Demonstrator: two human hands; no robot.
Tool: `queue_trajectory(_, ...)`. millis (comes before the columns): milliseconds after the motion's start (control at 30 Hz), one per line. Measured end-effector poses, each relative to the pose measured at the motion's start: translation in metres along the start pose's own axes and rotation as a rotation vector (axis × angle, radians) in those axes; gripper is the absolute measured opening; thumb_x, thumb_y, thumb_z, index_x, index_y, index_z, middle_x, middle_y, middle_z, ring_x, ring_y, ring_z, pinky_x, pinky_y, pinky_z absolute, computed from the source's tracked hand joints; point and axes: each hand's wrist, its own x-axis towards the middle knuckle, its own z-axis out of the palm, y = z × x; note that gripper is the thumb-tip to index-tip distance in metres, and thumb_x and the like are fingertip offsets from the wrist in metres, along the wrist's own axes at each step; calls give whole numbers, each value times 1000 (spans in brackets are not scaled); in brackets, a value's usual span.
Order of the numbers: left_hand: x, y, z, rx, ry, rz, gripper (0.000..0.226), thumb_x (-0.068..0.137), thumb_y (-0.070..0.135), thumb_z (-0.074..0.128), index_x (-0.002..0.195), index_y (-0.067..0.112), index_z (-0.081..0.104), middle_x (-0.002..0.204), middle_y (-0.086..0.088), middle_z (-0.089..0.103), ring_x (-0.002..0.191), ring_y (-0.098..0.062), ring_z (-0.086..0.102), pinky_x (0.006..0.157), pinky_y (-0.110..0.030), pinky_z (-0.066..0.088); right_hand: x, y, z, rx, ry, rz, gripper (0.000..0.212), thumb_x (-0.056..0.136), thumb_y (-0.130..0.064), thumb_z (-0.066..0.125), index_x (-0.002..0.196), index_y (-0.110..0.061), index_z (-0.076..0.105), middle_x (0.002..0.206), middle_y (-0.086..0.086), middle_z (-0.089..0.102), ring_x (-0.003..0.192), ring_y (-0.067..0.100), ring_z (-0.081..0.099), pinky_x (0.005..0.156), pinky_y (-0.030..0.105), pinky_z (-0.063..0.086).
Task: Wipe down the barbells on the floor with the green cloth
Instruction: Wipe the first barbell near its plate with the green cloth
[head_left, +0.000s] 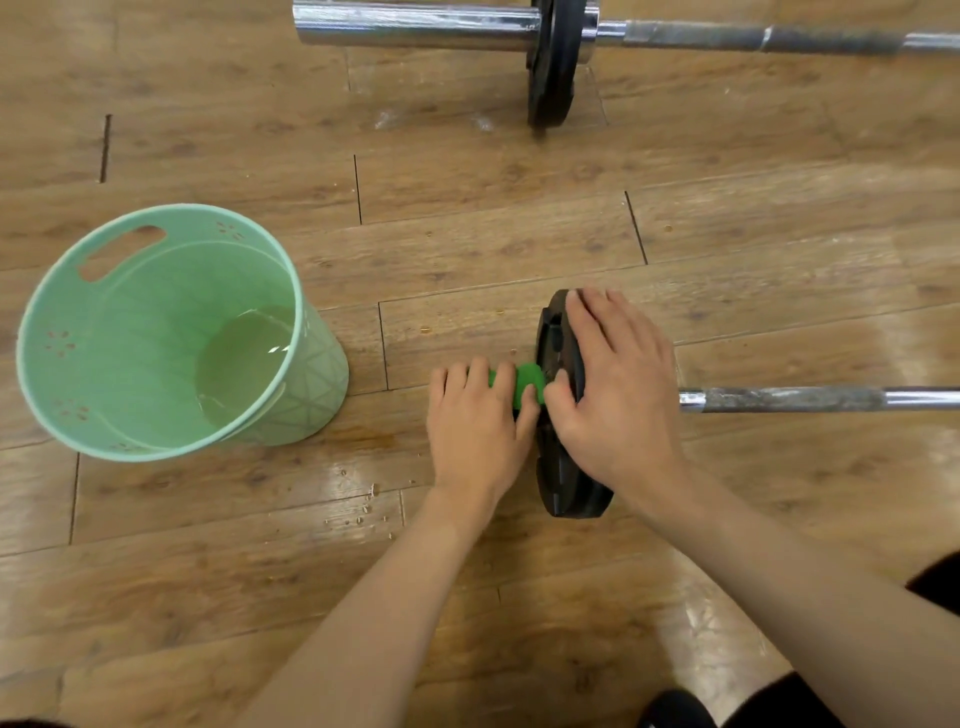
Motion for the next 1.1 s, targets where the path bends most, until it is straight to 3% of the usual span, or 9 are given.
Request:
queue_trajectory(133,-58,1,2,45,-66,41,53,110,37,39,153,8,47,153,-18,49,147,-38,40,126,-54,24,-37,-3,2,2,61,-70,68,90,-27,47,154,-5,45,162,13,41,156,30,28,119,59,33)
queue_trajectory(267,-42,-7,-12,96,-175,115,46,110,42,37,128,11,64,120,-12,66,112,-35,61,102,-46,44,-62,3,7,35,129,-123,63,94,-21,51,154,-2,45,162,14,40,156,31,26,119,58,35)
queue_trajectory(400,-4,-2,-18,149,-297,51,46,109,46,32,101,18,68,95,-5,71,83,-32,67,65,-38,39,-69,4,8,58,157,-158,61,95,-21,49,152,0,47,161,16,41,156,33,27,119,58,35)
queue_trajectory(500,-43,4,-9,104,-255,46,43,108,40,36,125,13,65,120,-11,67,109,-33,60,97,-46,44,-72,6,10,81,164,-163,60,95,-21,50,151,1,48,160,17,43,155,35,29,118,59,36)
queue_trajectory(600,-82,2,2,82,-141,171,52,107,34,43,153,10,47,149,-16,51,140,-37,46,125,-50,23,-78,7,13,97,186,-179,60,94,-20,51,149,2,49,158,19,44,153,37,32,117,60,36)
queue_trajectory(733,-40,-3,-8,91,-195,236,42,108,39,37,132,14,61,120,-9,65,104,-33,59,95,-44,41,-74,8,14,122,200,-172,58,94,-19,51,148,3,51,157,20,46,152,39,33,118,59,36)
queue_trajectory(867,5,11,-19,30,-414,104,43,105,42,28,107,21,66,100,-1,68,88,-29,65,68,-35,30,-64,6,12,141,198,-163,58,94,-18,51,148,4,51,156,20,47,152,38,34,120,57,35)
queue_trajectory(967,-13,8,-18,81,-325,141,43,106,40,30,108,18,67,99,-5,67,89,-30,62,71,-39,35,-66,7,11,148,188,-170,58,94,-18,51,148,4,51,156,20,47,152,39,33,119,57,35)
queue_trajectory(1100,-58,-21,-14,140,-242,270,45,109,43,43,140,14,58,126,-13,61,113,-32,55,104,-46,41,-76,6,13,155,188,-192,59,93,-17,53,147,5,51,156,22,46,151,41,33,118,59,36)
